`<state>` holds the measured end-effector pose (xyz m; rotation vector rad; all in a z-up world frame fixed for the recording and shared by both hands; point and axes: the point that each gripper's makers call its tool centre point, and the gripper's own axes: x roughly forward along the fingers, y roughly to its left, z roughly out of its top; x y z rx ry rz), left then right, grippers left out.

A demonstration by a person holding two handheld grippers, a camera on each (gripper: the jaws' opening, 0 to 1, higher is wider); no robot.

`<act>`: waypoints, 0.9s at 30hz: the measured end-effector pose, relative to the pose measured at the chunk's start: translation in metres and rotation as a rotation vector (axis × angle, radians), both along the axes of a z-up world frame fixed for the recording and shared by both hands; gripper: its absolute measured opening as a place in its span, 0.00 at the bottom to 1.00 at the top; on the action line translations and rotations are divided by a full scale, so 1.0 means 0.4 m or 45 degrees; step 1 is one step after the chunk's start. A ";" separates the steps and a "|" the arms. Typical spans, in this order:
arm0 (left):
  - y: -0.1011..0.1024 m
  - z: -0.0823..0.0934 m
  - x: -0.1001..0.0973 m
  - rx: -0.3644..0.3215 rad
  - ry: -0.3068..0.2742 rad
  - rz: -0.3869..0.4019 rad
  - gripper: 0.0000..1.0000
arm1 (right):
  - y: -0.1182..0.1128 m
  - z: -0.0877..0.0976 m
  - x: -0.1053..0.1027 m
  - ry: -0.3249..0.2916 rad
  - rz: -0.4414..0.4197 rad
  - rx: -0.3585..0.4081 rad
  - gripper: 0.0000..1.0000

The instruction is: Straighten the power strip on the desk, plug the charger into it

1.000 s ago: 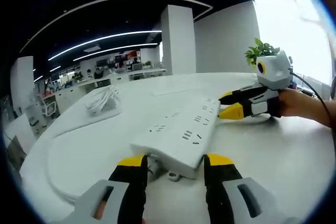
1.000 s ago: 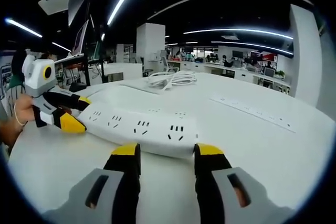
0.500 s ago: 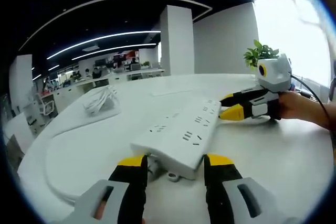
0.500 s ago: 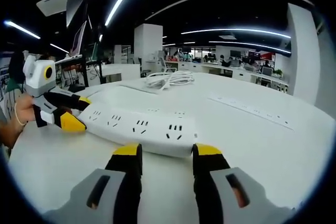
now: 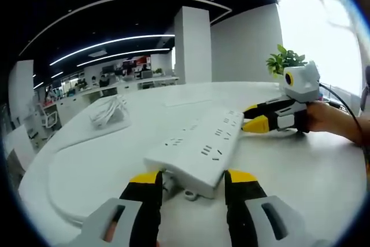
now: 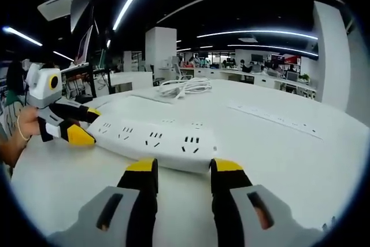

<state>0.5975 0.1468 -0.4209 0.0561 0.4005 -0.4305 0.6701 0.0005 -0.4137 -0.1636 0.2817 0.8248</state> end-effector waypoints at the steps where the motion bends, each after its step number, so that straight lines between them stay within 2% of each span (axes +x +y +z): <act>1: 0.000 0.000 0.000 0.000 0.000 0.000 0.43 | 0.000 0.000 0.000 0.000 0.000 -0.001 0.35; 27: -0.008 0.001 0.007 0.021 -0.005 -0.037 0.43 | -0.014 0.000 -0.009 -0.003 -0.037 -0.030 0.35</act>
